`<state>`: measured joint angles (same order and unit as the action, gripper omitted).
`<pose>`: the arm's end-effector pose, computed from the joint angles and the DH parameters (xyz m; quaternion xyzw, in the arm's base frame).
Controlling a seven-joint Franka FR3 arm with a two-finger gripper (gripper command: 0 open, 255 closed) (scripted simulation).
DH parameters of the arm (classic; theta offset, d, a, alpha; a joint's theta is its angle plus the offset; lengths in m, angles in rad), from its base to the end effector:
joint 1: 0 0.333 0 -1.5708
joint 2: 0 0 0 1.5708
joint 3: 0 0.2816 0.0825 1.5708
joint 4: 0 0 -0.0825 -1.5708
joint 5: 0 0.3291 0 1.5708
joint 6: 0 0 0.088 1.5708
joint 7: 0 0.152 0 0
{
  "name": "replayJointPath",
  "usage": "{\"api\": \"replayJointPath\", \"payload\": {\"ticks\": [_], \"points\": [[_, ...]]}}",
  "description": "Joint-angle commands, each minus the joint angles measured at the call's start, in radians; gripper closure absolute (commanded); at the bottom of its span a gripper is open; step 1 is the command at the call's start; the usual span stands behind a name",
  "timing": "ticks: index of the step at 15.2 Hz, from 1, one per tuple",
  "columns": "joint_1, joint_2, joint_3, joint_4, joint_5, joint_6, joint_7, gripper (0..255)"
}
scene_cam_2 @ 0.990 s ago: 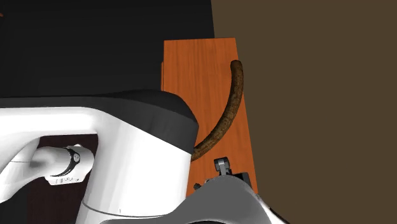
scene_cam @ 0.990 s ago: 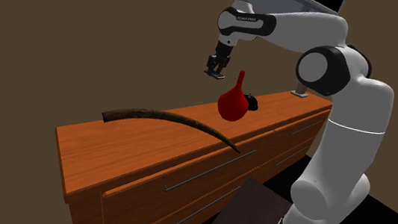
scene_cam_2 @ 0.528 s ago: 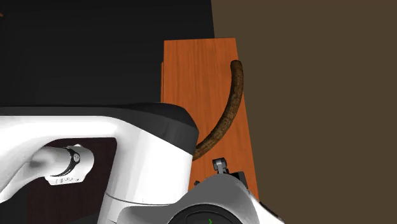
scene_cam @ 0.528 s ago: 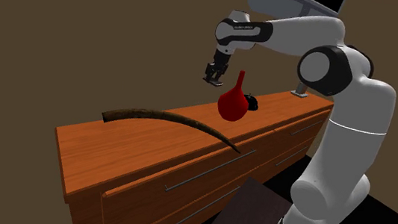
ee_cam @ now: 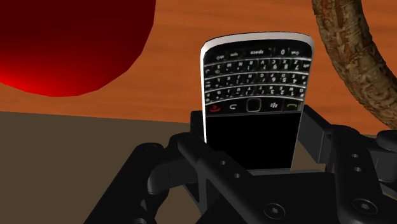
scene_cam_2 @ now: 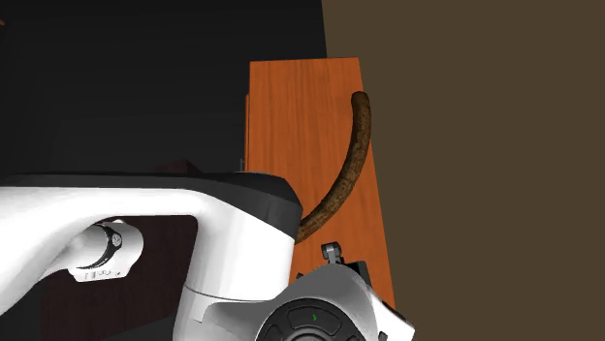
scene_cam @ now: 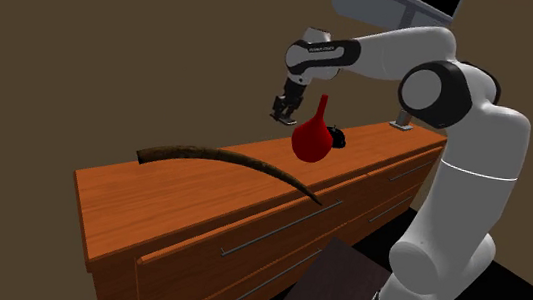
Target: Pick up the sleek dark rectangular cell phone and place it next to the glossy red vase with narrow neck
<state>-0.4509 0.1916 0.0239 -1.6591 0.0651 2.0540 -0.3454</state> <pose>0.5398 -0.2398 0.4513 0.9929 -0.0531 0.1062 0.0081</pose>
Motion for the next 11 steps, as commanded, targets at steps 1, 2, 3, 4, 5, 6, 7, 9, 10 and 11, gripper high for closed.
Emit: {"api": "replayJointPath", "payload": {"ticks": [1, 2, 3, 4, 5, 6, 7, 9, 10, 11], "points": [[0.0, 0.003, 0.0, -0.024, 0.001, 0.028, -0.002, 255], [0.0, 0.005, 0.0, -0.035, 0.001, 0.041, -0.002, 255], [0.0, 0.007, 0.0, -0.046, 0.001, 0.053, -0.003, 255], [0.0, 0.009, 0.0, -0.056, 0.002, 0.066, -0.004, 255], [0.0, 0.012, 0.001, -0.066, 0.002, 0.079, -0.005, 255], [0.0, 0.014, 0.001, -0.076, 0.003, 0.091, -0.006, 255], [0.001, 0.017, 0.001, -0.086, 0.003, 0.104, -0.007, 255], [0.001, 0.023, 0.001, -0.105, 0.004, 0.129, -0.008, 255], [0.001, 0.027, 0.001, -0.114, 0.004, 0.141, -0.009, 255], [0.001, 0.03, 0.001, -0.123, 0.005, 0.153, -0.01, 255]]}}
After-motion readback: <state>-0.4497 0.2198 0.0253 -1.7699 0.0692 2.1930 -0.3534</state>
